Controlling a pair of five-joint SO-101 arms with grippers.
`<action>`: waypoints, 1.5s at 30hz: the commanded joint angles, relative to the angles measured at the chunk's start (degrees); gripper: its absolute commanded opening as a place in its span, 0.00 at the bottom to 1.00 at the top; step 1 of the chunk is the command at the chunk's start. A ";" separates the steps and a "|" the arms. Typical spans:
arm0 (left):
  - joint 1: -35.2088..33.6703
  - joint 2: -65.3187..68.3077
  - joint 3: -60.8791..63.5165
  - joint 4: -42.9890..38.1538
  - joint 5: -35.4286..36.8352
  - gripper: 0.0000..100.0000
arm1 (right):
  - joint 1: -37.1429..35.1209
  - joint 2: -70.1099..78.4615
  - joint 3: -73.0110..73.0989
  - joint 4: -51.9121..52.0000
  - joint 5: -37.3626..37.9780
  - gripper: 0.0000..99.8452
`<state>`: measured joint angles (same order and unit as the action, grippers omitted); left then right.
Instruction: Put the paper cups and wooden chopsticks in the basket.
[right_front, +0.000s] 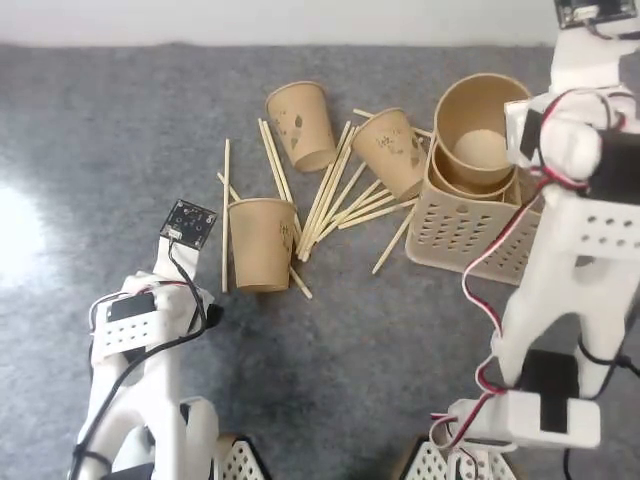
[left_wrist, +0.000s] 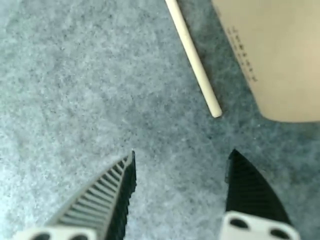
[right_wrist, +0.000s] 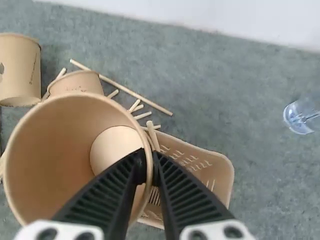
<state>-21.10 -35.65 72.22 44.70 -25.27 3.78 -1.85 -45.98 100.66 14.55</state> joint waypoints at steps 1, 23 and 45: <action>-0.18 -1.58 -0.13 -1.05 0.53 0.29 | 1.27 1.36 -0.09 2.42 -0.79 0.01; -0.18 -1.58 -0.13 -1.05 0.53 0.29 | 3.30 7.08 9.23 2.42 -1.67 0.28; -0.26 -1.58 0.48 -1.05 0.62 0.29 | -18.59 -30.64 39.21 2.24 16.35 0.28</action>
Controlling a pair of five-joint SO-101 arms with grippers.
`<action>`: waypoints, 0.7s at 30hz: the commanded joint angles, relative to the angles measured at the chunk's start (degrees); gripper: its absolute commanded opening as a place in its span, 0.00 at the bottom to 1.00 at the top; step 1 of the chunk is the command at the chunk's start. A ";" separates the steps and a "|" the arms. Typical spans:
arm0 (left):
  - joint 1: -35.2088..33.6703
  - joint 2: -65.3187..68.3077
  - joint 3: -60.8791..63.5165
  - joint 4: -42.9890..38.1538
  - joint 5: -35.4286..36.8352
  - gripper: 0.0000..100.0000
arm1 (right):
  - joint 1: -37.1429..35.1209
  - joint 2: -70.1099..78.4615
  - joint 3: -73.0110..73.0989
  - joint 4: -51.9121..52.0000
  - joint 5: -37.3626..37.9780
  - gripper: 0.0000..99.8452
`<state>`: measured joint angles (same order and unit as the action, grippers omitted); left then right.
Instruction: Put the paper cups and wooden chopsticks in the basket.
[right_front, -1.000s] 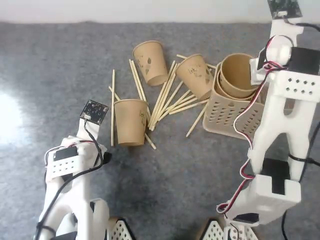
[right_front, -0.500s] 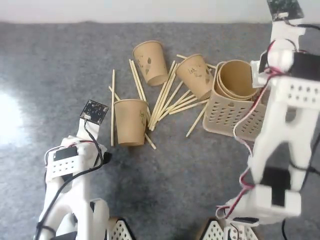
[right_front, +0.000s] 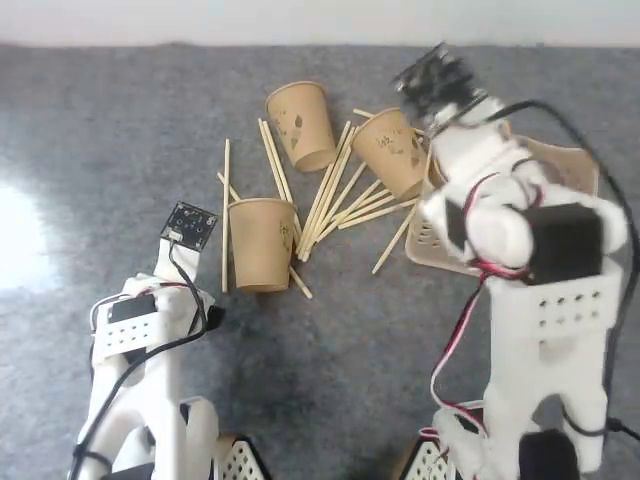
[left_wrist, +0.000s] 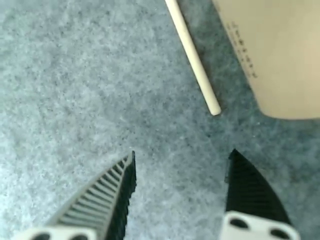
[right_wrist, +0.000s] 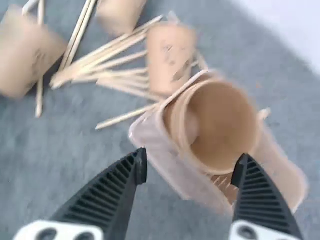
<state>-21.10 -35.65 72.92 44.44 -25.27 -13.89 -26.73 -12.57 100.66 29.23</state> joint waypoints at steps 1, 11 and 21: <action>-0.35 -1.58 -0.22 -0.79 0.62 0.29 | -1.01 -8.13 8.53 2.15 1.67 0.28; 4.40 -1.58 -0.13 -0.44 0.35 0.29 | -1.01 -39.96 50.46 -10.95 1.23 0.28; 7.65 -1.67 -2.68 -0.53 0.35 0.29 | 3.47 -51.21 67.69 -18.59 1.58 0.28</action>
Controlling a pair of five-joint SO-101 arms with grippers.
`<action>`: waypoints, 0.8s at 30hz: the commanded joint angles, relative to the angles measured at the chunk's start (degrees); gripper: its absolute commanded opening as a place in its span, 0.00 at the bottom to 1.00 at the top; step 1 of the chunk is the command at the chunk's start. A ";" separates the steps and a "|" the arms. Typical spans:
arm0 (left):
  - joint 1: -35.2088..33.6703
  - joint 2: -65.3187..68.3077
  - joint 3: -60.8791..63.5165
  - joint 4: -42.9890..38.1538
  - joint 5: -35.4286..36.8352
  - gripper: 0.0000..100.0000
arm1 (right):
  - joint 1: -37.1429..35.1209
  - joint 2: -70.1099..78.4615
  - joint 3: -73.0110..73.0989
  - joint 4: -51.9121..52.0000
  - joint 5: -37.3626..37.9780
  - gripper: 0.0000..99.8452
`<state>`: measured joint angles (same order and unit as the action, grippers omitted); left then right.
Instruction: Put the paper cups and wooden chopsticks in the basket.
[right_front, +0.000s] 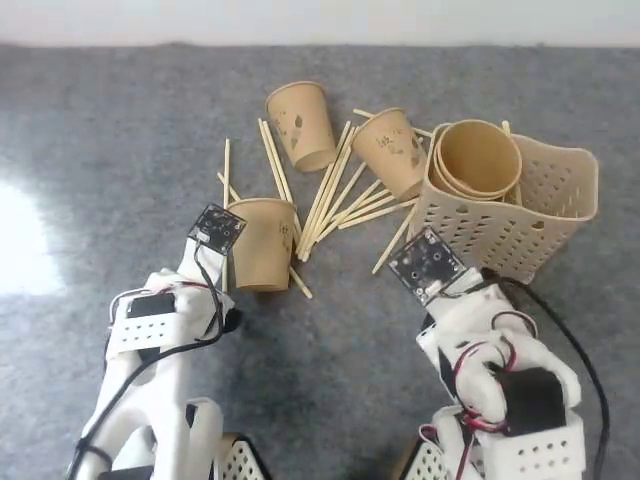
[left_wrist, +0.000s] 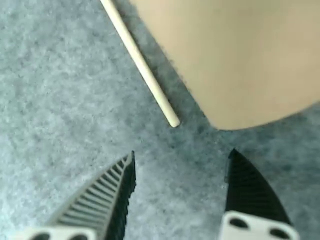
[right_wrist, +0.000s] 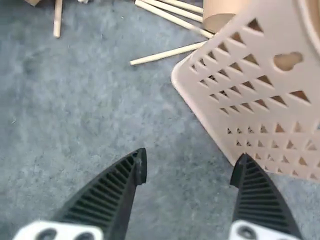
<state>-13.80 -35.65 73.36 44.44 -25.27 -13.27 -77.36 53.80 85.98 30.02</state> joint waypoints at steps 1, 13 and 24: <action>0.09 -1.67 -4.26 -0.44 0.35 0.29 | 4.00 -0.57 2.99 -5.85 0.79 0.28; 2.11 -1.67 -30.37 18.81 -1.23 0.29 | 5.49 -1.27 25.05 -26.24 -6.59 0.28; 13.63 -0.97 -49.71 33.41 -17.85 0.29 | 5.32 -1.27 32.62 -34.51 -6.07 0.28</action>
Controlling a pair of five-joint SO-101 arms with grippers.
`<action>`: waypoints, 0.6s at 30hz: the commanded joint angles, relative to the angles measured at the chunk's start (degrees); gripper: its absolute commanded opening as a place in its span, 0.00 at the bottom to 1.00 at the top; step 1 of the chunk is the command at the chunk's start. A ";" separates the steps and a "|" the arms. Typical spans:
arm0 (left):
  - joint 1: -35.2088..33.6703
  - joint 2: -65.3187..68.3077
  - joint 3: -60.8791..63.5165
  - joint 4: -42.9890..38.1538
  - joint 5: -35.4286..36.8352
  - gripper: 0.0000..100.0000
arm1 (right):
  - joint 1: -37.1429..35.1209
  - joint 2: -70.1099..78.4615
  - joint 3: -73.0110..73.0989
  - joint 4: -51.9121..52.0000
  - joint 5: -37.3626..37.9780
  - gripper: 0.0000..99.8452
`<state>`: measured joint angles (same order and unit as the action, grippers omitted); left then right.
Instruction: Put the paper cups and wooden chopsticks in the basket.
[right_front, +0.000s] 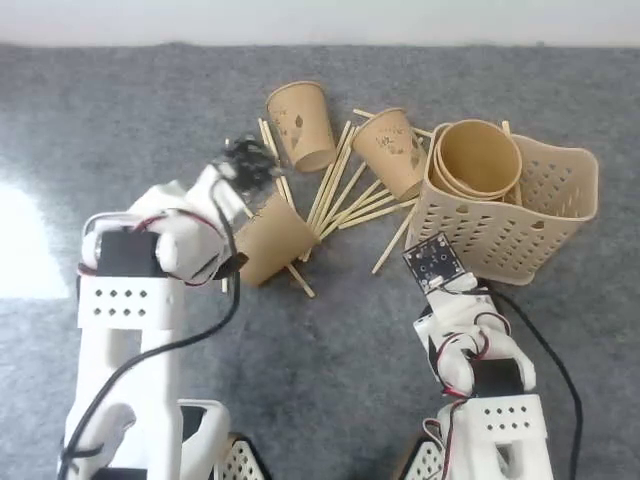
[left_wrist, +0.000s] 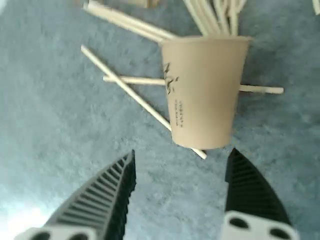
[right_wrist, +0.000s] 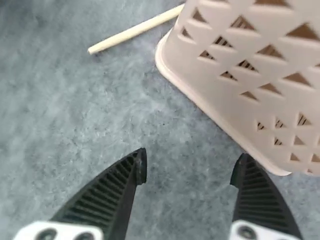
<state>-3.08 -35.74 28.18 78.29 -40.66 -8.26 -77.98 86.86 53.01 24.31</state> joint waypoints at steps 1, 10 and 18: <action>4.40 -0.88 -5.05 -1.58 -2.46 0.29 | 0.31 -0.66 -0.44 -1.63 -0.35 0.28; 7.03 9.32 -9.10 -0.70 3.08 0.29 | 0.48 -0.66 -0.62 -1.27 -0.35 0.28; -1.85 17.58 0.75 -15.65 12.75 0.29 | 0.31 -0.66 -0.79 -1.27 -0.35 0.28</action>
<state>-2.99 -18.33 26.07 71.69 -31.60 -8.35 -77.98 86.86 52.48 24.31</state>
